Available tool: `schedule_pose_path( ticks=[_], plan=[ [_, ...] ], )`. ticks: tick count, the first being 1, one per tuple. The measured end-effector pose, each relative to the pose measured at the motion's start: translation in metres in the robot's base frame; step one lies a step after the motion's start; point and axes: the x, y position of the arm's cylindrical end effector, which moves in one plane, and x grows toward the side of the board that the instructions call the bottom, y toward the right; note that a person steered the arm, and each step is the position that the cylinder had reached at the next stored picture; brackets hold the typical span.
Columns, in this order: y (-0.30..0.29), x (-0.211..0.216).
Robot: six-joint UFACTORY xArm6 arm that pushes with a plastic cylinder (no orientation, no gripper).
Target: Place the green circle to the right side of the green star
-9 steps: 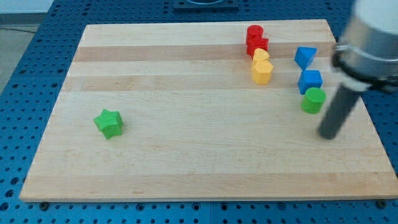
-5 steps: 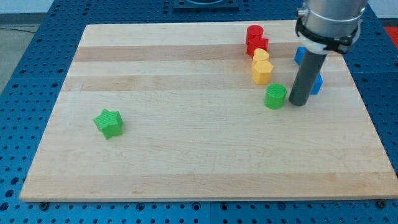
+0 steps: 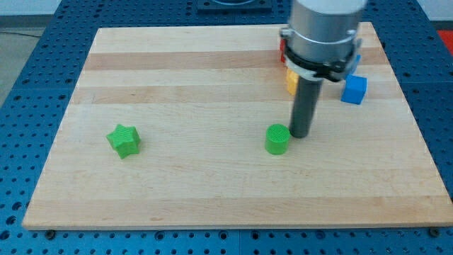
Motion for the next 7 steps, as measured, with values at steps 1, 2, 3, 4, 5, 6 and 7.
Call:
schedule_pose_path(
  ticks=[1,2,3,4,5,6,7],
  plan=[
    [0.006,0.013],
    [-0.027,0.014],
    [-0.07,0.014],
    [-0.112,0.014],
    [-0.147,0.014],
    [-0.181,0.014],
    [-0.204,0.014]
  ],
)
